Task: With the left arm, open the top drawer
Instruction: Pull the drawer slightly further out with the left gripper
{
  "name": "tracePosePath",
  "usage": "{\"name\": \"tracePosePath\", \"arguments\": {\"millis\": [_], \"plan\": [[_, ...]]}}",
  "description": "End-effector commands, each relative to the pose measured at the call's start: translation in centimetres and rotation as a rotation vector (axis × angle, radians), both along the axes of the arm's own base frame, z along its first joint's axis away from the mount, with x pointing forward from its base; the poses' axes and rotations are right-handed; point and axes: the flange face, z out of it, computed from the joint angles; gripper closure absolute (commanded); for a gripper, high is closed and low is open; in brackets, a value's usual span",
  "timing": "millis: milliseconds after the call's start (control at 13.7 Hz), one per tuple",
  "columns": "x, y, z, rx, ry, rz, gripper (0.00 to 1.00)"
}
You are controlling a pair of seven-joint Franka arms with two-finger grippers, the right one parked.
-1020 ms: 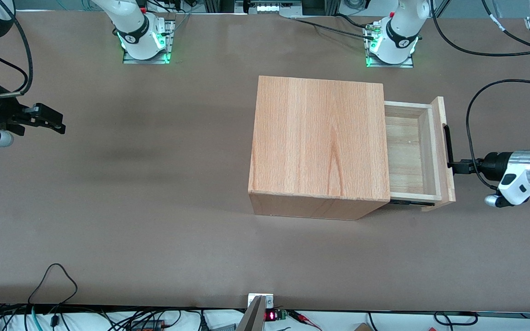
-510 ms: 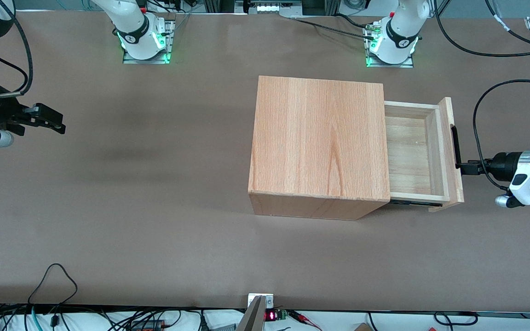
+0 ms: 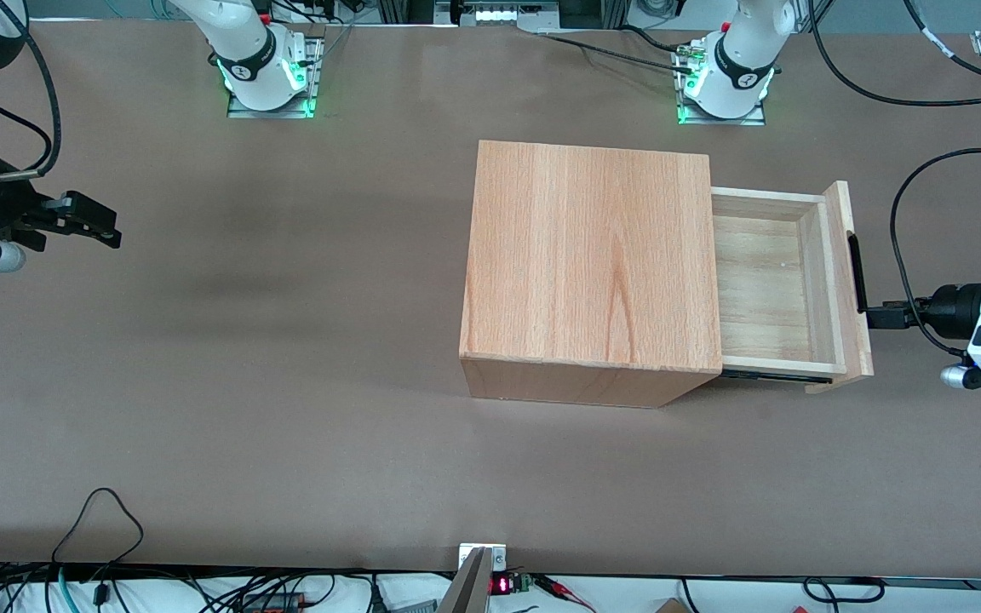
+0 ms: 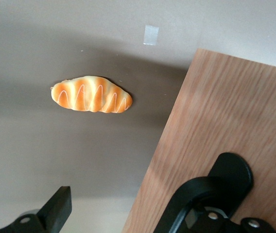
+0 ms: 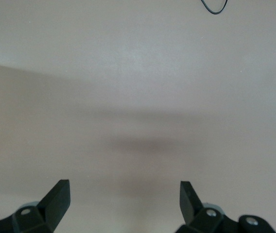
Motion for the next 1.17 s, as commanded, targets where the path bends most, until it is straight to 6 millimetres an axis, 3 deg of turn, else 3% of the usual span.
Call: {"name": "tracePosePath", "arguments": {"millis": [0,291,1093], "plan": [[1.3,0.9,0.0,0.027,-0.032,0.006,0.00],[1.2,2.1,-0.9,0.067,-0.023,0.002,0.00],[1.2,4.3,-0.7,0.069,-0.035,0.044,0.00]]}}
